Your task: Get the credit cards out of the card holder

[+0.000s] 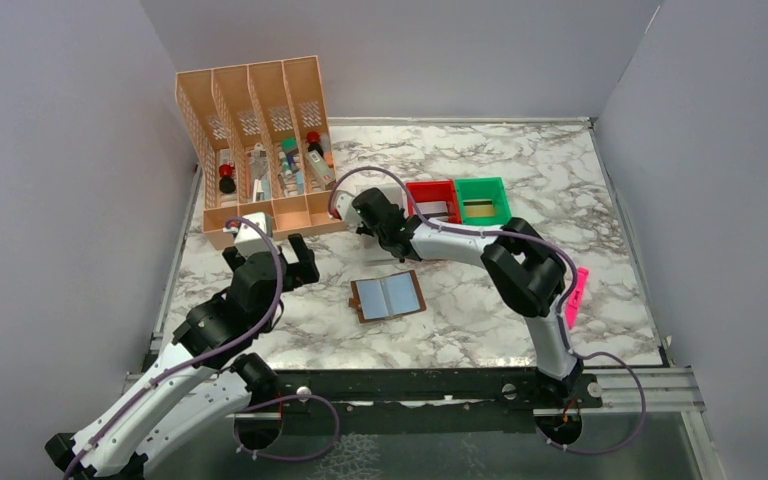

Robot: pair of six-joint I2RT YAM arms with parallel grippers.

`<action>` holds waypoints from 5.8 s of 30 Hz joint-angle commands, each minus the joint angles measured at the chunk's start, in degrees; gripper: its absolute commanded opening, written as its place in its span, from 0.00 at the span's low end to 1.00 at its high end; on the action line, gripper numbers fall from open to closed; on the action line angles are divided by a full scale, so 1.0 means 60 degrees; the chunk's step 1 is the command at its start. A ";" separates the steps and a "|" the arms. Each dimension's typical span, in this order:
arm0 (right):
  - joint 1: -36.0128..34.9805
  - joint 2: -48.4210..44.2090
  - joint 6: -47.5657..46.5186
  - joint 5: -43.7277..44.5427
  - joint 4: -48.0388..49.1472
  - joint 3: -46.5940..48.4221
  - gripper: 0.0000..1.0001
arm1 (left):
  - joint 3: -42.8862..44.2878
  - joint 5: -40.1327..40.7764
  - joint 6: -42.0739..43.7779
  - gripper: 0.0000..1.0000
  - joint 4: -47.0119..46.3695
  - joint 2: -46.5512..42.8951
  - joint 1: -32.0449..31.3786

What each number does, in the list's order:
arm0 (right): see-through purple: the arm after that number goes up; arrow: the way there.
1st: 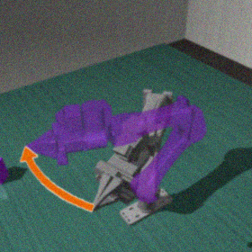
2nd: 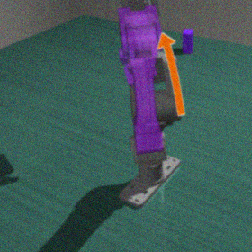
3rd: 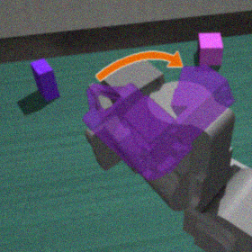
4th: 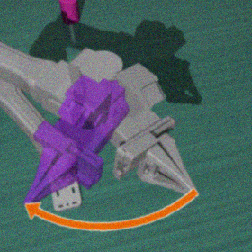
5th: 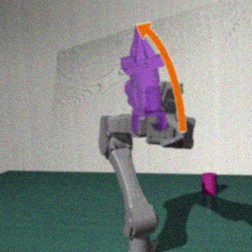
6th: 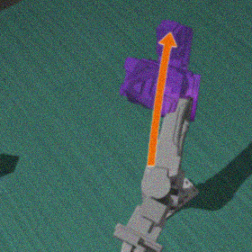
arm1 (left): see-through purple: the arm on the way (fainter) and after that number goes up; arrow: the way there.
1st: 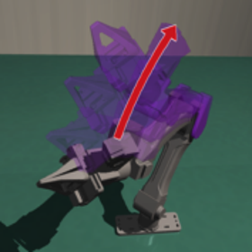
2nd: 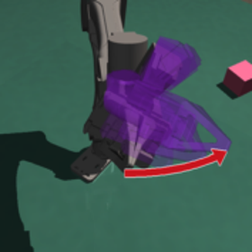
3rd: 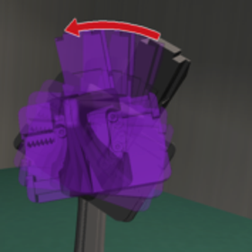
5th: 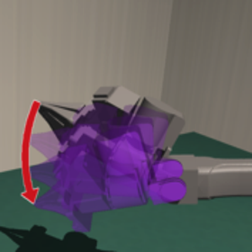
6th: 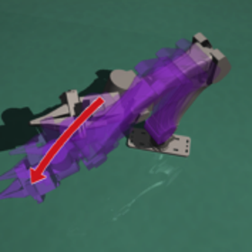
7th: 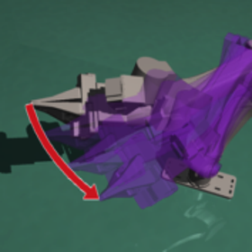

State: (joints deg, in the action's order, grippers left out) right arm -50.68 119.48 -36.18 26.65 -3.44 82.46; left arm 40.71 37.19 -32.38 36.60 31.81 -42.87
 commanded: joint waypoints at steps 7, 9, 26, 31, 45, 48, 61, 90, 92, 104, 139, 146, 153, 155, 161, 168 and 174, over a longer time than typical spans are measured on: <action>-0.0050 0.0599 -0.0517 0.0542 0.1036 0.0134 0.02 | 0.0046 0.0027 -0.0082 0.99 0.0192 0.0029 0.0015; -0.0050 0.0668 -0.0505 0.0471 0.1052 0.0165 0.03 | 0.0044 0.0027 -0.0086 0.99 0.0198 0.0027 0.0013; 0.0131 0.0405 0.0570 -0.0627 0.0091 0.0167 0.14 | 0.0049 0.0000 -0.0067 0.99 0.0198 0.0224 0.0012; 0.0234 0.0019 0.0892 -0.0936 0.0057 0.0060 0.24 | 0.0041 -0.0017 -0.0052 0.99 0.0200 0.0334 0.0013; 0.0404 -0.1420 0.2278 -0.1688 0.0328 -0.0614 0.42 | 0.0056 -0.0060 -0.0045 0.99 0.0203 0.0425 0.0012; 0.0408 -0.2005 0.3134 -0.1670 0.0241 -0.0972 0.43 | 0.0056 -0.0048 -0.0044 0.99 0.0201 0.0451 0.0013; 0.0414 -0.5967 0.9769 -0.5955 0.0431 -0.5250 0.50 | -0.0003 -0.0324 -0.0286 0.99 0.0192 0.0787 0.0012; -0.0205 -0.4216 1.0805 -0.6857 0.0407 -0.5022 0.78 | -0.0002 -0.0073 -0.0232 0.99 0.0207 0.1252 0.0019; -0.0271 -0.4065 1.0826 -0.6958 0.0380 -0.4896 0.78 | -0.0003 -0.0093 -0.0228 0.99 0.0208 0.1248 0.0012; -0.0457 -0.3439 1.1079 -0.6753 0.0208 -0.4604 0.81 | 0.0012 -0.0090 -0.0223 0.99 0.0205 0.1170 0.0012; -0.1913 -0.1858 1.1465 -0.2188 -0.1438 -0.3856 0.51 | 0.0027 -0.0233 -0.0214 0.99 0.0198 0.1337 0.0012; -0.1910 -0.2167 1.1319 -0.2980 -0.1122 -0.3682 0.48 | 0.0027 -0.0264 -0.0214 0.99 0.0192 0.1339 0.0019; -0.1910 -0.3564 1.1021 -0.2568 -0.1419 -0.3715 0.66 | 0.0027 -0.0280 -0.0214 0.99 0.0185 0.1326 0.0012; -0.1910 -0.3838 1.0941 -0.2012 -0.1735 -0.3723 0.70 | 0.0027 -0.0280 -0.0217 0.99 0.0192 0.1330 0.0022; -0.1898 -0.3906 1.0982 -0.0664 -0.2381 -0.3857 0.78 | 0.0027 -0.0309 -0.0226 0.99 0.0185 0.1345 0.0013; -0.1832 -0.2907 1.0865 -0.0411 -0.2428 -0.3692 0.80 | 0.0027 -0.0354 -0.0228 0.99 0.0184 0.1398 0.0012; -0.1735 -0.2217 1.0806 -0.0180 -0.2520 -0.3548 0.80 | 0.0027 -0.0354 -0.0228 0.99 0.0188 0.1403 0.0012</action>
State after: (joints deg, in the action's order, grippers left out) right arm -61.71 102.54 28.91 21.78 -16.14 60.71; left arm 40.71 36.03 -33.61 37.52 40.32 -42.87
